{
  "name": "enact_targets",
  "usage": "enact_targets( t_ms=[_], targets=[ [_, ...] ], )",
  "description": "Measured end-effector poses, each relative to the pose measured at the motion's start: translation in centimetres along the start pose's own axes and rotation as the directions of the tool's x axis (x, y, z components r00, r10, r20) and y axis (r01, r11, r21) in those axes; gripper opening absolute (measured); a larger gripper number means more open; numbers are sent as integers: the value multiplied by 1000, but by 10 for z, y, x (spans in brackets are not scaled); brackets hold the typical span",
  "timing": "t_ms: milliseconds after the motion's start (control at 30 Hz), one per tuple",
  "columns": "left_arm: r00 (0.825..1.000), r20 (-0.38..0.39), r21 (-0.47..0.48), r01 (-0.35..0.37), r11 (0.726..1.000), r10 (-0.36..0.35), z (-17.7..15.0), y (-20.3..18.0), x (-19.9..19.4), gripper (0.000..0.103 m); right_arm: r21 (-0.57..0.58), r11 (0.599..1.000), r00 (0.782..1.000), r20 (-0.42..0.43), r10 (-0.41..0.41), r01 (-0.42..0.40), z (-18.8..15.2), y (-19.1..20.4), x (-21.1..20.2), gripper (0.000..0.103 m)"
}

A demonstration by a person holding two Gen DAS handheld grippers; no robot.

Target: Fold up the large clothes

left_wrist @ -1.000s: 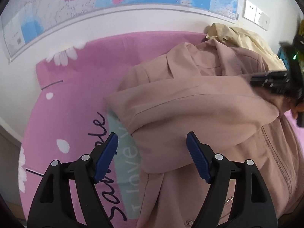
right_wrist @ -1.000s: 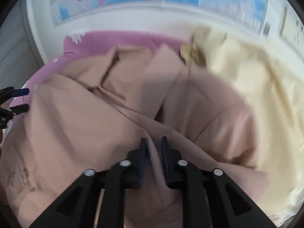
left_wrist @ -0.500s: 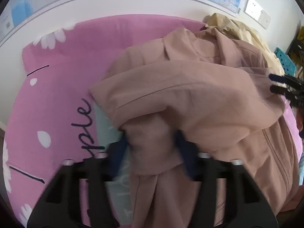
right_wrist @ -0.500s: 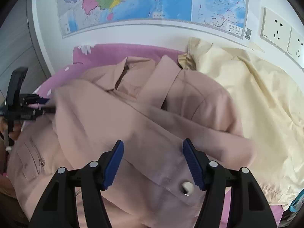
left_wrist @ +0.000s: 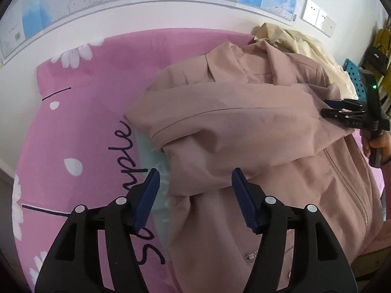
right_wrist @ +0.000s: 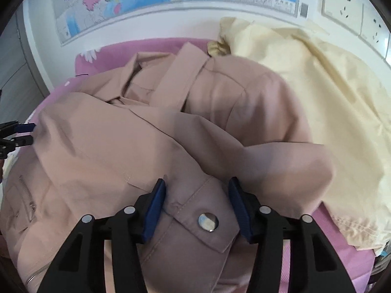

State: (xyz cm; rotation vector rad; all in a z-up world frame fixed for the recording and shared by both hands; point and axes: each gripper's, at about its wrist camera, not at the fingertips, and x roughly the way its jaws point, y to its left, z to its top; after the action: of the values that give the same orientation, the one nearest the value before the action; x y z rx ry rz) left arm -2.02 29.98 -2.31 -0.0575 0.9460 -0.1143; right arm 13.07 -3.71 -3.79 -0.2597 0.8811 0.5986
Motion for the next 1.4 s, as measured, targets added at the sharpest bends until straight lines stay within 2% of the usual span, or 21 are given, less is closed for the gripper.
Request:
enact_targets(
  t_ms=[33, 100, 167, 233, 267, 300, 333, 367, 400, 467, 533, 633, 667, 733, 767, 800, 900, 1067, 1167, 1267, 1400],
  targets=[
    [1000, 3, 6, -2, 1000, 2, 0, -2, 0, 69, 5, 1000, 1000, 17, -8, 8, -2, -1, -7, 61],
    [1000, 10, 15, -7, 1000, 7, 0, -6, 0, 71, 41, 999, 999, 39, -2, 1, -5, -6, -20, 78],
    [1000, 5, 21, -2, 1000, 2, -1, -8, 3, 71, 88, 994, 998, 40, 54, -57, -10, -11, -25, 86],
    [1000, 2, 28, -3, 1000, 3, -2, -11, 5, 71, 108, 989, 995, 20, 97, -99, -15, -12, -22, 86],
    [1000, 4, 32, -5, 999, 5, -2, -13, 5, 71, 91, 993, 997, 0, 75, -74, -18, -9, -18, 77],
    [1000, 5, 34, -7, 999, 7, -3, -13, 5, 72, 68, 996, 998, -24, 54, -52, -19, -6, -14, 53],
    [1000, 5, 31, -6, 1000, 6, -2, -14, 5, 72, 54, 998, 998, -37, 44, -42, -20, -4, -13, 45],
    [1000, 6, 28, -5, 1000, 4, -3, -14, 4, 72, 53, 997, 998, -34, 49, -48, -20, -3, -12, 29],
    [1000, 11, 24, -6, 1000, 5, -3, -14, 2, 72, 50, 998, 998, -26, 50, -49, -18, -3, -13, 19],
    [1000, 17, 20, -10, 1000, 10, -5, -15, -2, 73, 41, 999, 1000, 1, -10, 10, -13, -3, -20, 14],
    [1000, 27, 15, -13, 1000, 13, -8, -14, -7, 76, 69, 997, 999, 39, -34, 31, -10, -10, -28, 13],
    [999, 30, 14, -32, 999, 32, -10, -15, -10, 76, 87, 995, 998, 29, -54, 51, -11, -16, -25, 15],
    [999, 31, 16, -38, 999, 37, -10, -16, -10, 76, 85, 994, 998, 4, -62, 61, -14, -16, -19, 19],
    [998, 31, 17, -46, 999, 45, -11, -20, -11, 76, 74, 992, 994, -24, -102, 104, -19, -13, -13, 37],
    [998, 30, 17, -48, 999, 48, -12, -21, -11, 76, 77, 991, 994, -21, -109, 110, -20, -12, -14, 49],
    [998, 30, 21, -54, 998, 53, -12, -24, -12, 76, 80, 991, 994, -5, -110, 110, -21, -10, -18, 55],
    [997, 32, 38, -65, 997, 64, -15, -30, -13, 79, 58, 992, 991, 61, -116, 112, -22, 4, -36, 60],
    [997, 41, 45, -73, 996, 71, -17, -34, -16, 80, 2, 999, 990, 130, -47, 47, -21, 29, -57, 63],
    [997, 41, 42, -71, 997, 69, -20, -36, -18, 81, -30, 999, 994, 108, -16, 19, -21, 41, -51, 63],
    [997, 40, 35, -73, 997, 71, -25, -36, -20, 82, -16, 999, 998, 57, -27, 28, -23, 39, -33, 62],
    [997, 44, 19, -66, 998, 65, -34, -32, -27, 84, 51, 996, 998, 5, -70, 70, -31, 17, -13, 57]
  ],
)
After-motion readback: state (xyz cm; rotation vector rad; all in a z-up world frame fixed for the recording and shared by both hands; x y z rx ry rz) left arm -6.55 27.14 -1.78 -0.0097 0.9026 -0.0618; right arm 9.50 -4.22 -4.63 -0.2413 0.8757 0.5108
